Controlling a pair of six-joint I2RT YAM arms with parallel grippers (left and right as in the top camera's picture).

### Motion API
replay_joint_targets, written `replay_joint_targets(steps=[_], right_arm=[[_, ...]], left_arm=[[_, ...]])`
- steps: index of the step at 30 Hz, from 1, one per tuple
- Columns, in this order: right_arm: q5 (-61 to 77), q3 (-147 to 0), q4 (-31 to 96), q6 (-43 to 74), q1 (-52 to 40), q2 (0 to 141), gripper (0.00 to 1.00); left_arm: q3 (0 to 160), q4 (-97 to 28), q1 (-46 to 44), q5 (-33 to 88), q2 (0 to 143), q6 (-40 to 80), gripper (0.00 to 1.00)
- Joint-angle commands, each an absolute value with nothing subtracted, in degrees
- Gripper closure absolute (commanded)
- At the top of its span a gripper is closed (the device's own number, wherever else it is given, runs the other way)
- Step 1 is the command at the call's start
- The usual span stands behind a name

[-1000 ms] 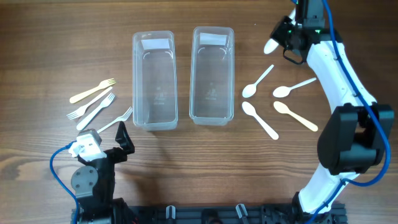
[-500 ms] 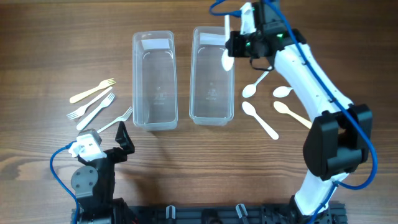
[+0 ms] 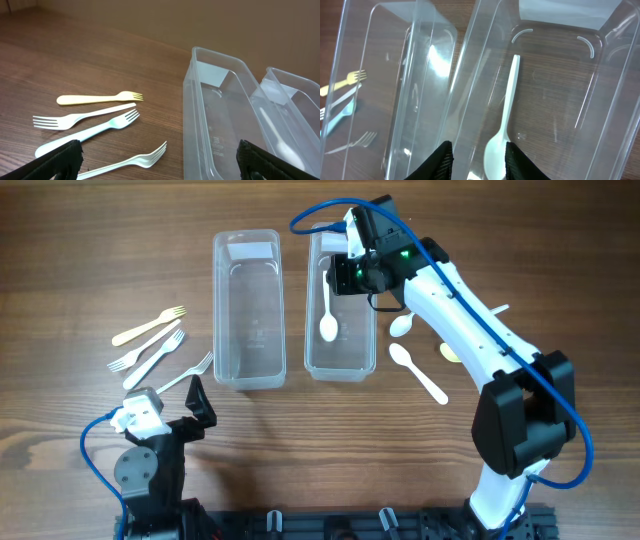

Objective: Pack container
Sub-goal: 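Carry the white spoon into the right container and release it, then lower the right gripper and grasp a second white spoon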

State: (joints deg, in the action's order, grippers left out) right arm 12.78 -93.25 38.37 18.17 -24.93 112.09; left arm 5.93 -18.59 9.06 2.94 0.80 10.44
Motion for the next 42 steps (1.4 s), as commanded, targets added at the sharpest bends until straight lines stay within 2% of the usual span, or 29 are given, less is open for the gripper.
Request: replay_joint_targets(steps=[1,7,12,17,32,40,41,42], right_arm=[[9.74,-93.32,37.78,19.92,-24.10,110.63,0.65],[1.65,-94.13,39.59,31.14,-19.46,106.45,0.71],[-7.42,-94.13,40.86,35.20,-14.48,100.25,0.72],[-13.61,-92.86,48.73,41.01,-12.51,102.00,0.72],[-7.62,-91.35,53.71,59.35,-12.51,118.17,0.75],[-7.68,-91.35,55.00,59.57,-12.51,119.94,0.75],[-7.66,-91.35,54.83,59.55,-12.51,120.22,0.74],[-7.60,-91.35,54.74,59.57,-12.51,120.70,0.69]], left_arm=[[5.67,-18.39,8.84,3.60,0.38,10.76,0.00],[5.67,-18.39,8.84,3.60,0.38,10.76,0.00],[5.67,-18.39,8.84,3.60,0.38,10.76,0.00],[5.67,-18.39,8.84,3.60,0.38,10.76,0.00],[5.67,-18.39,8.84,3.60,0.38,10.76,0.00],[5.67,-18.39,8.84,3.60,0.38,10.76,0.00],[5.67,-18.39,8.84,3.60,0.38,10.76,0.00],[5.67,-18.39,8.84,3.60,0.38,10.76,0.00]])
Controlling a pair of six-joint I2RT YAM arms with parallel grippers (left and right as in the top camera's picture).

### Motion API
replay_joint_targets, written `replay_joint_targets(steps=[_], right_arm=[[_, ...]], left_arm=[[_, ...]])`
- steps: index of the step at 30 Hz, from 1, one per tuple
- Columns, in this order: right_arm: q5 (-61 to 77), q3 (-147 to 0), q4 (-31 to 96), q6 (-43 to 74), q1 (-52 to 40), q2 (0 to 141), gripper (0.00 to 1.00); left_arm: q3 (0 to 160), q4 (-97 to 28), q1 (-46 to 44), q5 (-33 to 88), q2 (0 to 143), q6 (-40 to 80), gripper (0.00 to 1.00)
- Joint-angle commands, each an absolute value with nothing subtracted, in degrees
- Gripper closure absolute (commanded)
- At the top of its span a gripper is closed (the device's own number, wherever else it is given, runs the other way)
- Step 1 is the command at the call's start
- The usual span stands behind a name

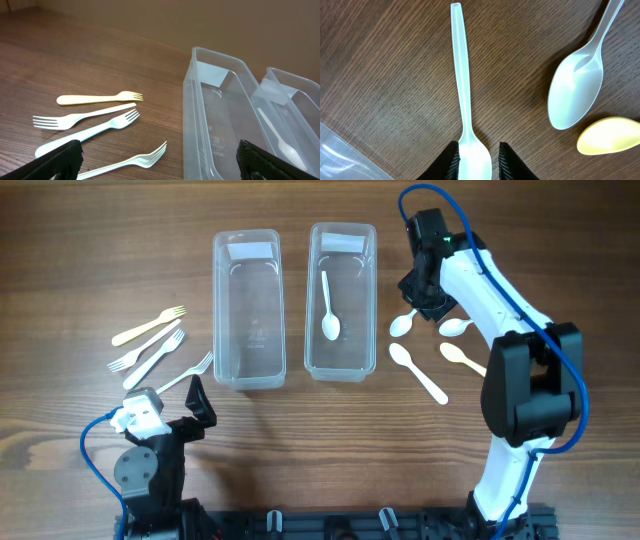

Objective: Pack container
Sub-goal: 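Lower the right gripper and grasp a second white spoon, then place the second white spoon in the right container and release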

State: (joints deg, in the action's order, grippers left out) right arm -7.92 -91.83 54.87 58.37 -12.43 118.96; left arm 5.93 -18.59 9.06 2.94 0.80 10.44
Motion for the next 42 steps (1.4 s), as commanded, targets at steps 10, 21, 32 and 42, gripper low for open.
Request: replay_joint_targets(steps=[10,21,32,42], right_arm=[[-4.75,-91.35,53.39,60.03,-12.51,126.61,0.57],[-0.78,-91.37,52.66,58.46,-12.38,127.39,0.89],[-9.43,-98.83,53.56,48.49,-12.34,122.61,0.96],[-8.88,-111.00,53.65,34.70,-18.79,113.12,0.96]], left_arm=[[5.67,-18.39,8.84,3.60,0.38,10.76,0.00],[5.67,-18.39,8.86,3.60,0.38,10.76,0.00],[5.67,-18.39,8.84,3.60,0.38,10.76,0.00],[5.67,-18.39,8.84,3.60,0.38,10.76,0.00]])
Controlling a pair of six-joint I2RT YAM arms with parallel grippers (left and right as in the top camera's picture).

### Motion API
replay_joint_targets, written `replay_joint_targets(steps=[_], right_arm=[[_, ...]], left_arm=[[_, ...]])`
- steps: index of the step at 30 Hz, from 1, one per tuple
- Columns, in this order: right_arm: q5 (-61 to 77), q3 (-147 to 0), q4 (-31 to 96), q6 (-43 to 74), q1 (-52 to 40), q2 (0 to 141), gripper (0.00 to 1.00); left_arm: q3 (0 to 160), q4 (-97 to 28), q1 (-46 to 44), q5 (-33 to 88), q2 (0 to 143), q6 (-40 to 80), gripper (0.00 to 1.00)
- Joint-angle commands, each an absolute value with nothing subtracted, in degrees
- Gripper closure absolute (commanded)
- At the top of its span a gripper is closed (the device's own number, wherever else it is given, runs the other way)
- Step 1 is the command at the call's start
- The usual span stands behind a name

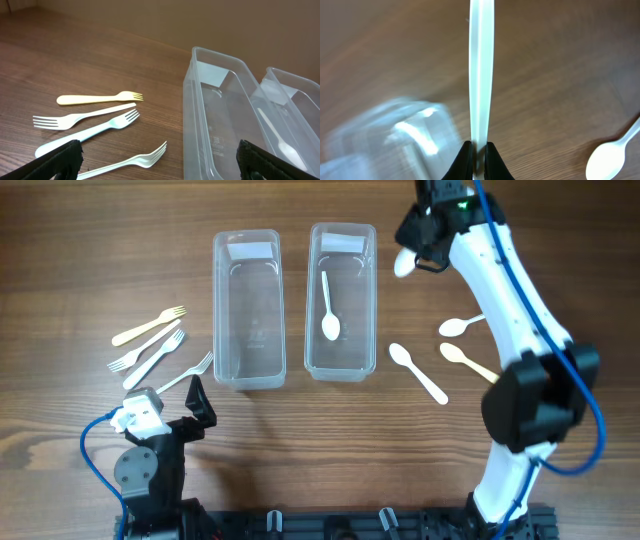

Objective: Pack container
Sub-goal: 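Place the second white spoon in the right container and release, then grasp a third white spoon near the cream spoon with the right gripper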

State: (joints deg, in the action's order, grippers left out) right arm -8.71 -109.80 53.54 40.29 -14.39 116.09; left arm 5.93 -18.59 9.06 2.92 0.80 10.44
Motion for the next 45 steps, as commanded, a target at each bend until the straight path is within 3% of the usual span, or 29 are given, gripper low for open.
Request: replay_joint_targets(steps=[1,8,15,16,17,18,19,23,28,32,39,45], right_arm=[[-8.16,-111.00,53.69,33.69,-20.12,112.99,0.96],[-7.77,-108.92,56.51,33.19,-29.63,114.02,0.96],[-13.30,-105.51,56.62,33.12,-30.81,114.87,0.95],[-13.28,-105.51,56.60,33.04,-30.68,114.87,0.90],[-13.30,-105.51,56.58,32.82,-30.68,114.87,0.77],[-13.04,-105.51,56.49,31.24,-30.68,114.87,0.49],[-13.06,-105.51,56.45,29.67,-30.68,114.87,0.43],[-13.08,-105.56,55.70,26.98,-30.61,114.85,0.34],[-13.78,-109.25,55.99,27.53,-28.12,112.51,0.39],[-13.13,-112.97,61.06,35.51,-18.76,108.07,0.55],[-6.15,-110.00,67.77,39.72,0.86,107.39,0.51],[-5.87,-98.30,65.25,45.41,6.09,107.81,0.53]], left_arm=[[5.67,-18.39,8.84,3.60,0.38,10.76,0.00],[5.67,-18.39,8.84,3.60,0.38,10.76,0.00],[5.67,-18.39,8.84,3.60,0.38,10.76,0.00],[5.67,-18.39,8.84,3.60,0.38,10.76,0.00],[5.67,-18.39,8.84,3.60,0.38,10.76,0.00],[5.67,-18.39,8.84,3.60,0.38,10.76,0.00],[5.67,-18.39,8.84,3.60,0.38,10.76,0.00],[5.67,-18.39,8.84,3.60,0.38,10.76,0.00],[5.67,-18.39,8.86,3.60,0.38,10.76,0.00],[5.67,-18.39,8.84,3.60,0.38,10.76,0.00],[5.67,-18.39,8.84,3.60,0.38,10.76,0.00],[5.67,-18.39,8.84,3.60,0.38,10.76,0.00]])
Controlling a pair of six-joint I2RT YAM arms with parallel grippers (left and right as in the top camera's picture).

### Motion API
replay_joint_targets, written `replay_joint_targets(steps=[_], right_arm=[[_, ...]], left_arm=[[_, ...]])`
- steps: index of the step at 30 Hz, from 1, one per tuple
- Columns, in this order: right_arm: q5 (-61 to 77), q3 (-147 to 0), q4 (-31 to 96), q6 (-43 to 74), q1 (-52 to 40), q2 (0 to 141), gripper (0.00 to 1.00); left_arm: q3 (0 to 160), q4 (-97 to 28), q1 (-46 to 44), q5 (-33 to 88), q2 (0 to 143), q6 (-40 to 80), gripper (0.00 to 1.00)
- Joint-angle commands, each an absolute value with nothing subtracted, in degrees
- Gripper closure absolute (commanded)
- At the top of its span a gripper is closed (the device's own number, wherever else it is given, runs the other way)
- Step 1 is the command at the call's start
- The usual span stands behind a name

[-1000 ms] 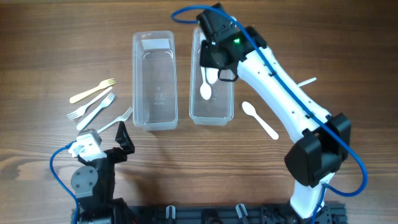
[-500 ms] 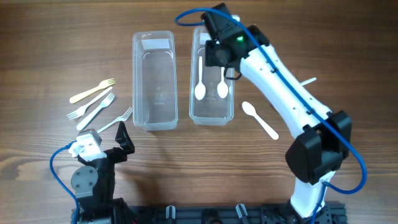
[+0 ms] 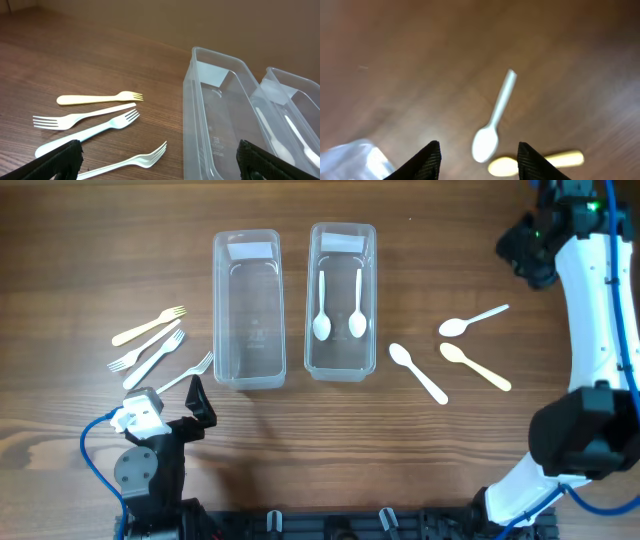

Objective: Pack container
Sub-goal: 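Grasp a third white spoon near the cream spoon with the right gripper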

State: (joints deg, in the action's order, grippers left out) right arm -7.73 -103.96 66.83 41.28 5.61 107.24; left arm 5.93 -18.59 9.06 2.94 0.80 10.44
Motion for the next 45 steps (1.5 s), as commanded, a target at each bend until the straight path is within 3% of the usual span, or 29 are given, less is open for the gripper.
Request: replay_joint_targets(steps=[1,13,40,42,45], right_arm=[[-5.63,-96.12,63.70,45.39,6.07,107.81,0.54],[-2.85,-78.72,51.16,52.69,5.98,108.44,0.56],[1.69,-78.30,45.84,52.56,5.98,120.60,0.52],[2.17,-78.30,45.65,52.51,5.98,120.66,0.59],[3.14,-78.30,45.63,52.51,5.98,120.66,0.83]], left_arm=[[5.67,-18.39,8.84,3.60,0.38,10.76,0.00],[5.67,-18.39,8.84,3.60,0.38,10.76,0.00],[5.67,-18.39,8.84,3.60,0.38,10.76,0.00],[5.67,-18.39,8.86,3.60,0.38,10.76,0.00],[5.67,-18.39,8.86,3.60,0.38,10.76,0.00]])
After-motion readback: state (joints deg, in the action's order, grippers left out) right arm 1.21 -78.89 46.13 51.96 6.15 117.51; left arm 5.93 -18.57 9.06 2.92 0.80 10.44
